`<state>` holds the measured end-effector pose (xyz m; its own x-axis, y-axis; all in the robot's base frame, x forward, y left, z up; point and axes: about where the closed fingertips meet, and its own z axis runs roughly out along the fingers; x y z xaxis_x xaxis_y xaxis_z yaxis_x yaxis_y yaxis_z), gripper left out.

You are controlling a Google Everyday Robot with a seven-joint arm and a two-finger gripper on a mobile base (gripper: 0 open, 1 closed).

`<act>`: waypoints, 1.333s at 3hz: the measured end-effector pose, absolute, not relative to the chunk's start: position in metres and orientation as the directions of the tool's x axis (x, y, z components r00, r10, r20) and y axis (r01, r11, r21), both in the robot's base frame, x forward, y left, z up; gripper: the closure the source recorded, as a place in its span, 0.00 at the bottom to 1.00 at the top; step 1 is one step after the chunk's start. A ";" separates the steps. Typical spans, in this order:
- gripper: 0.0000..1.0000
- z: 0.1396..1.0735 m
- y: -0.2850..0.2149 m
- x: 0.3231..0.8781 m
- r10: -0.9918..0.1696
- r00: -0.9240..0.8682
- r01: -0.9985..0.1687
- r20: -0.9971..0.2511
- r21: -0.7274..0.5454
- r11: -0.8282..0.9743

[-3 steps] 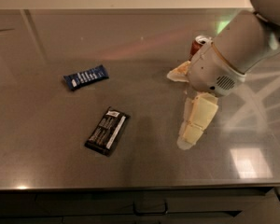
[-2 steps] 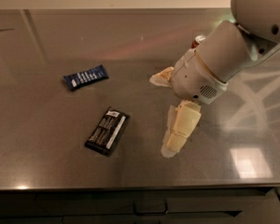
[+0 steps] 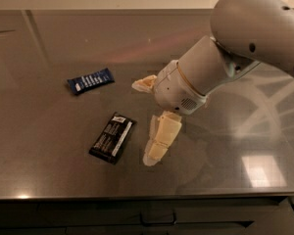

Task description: Pick rxbar chocolate

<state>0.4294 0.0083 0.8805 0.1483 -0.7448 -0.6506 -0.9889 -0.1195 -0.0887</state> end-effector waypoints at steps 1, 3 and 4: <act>0.00 0.871 0.024 0.441 -0.724 0.170 -0.985 -0.669 -0.098 -0.141; 0.00 0.841 0.048 0.453 -0.705 0.172 -0.981 -0.688 -0.058 -0.183; 0.00 0.827 0.053 0.459 -0.700 0.163 -0.981 -0.695 -0.041 -0.188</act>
Offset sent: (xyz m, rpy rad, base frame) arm 0.0299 0.0398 -0.0449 0.0391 0.0454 0.0677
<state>0.4592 0.0529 0.8272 0.1632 -0.6999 -0.6954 -0.9813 -0.1884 -0.0408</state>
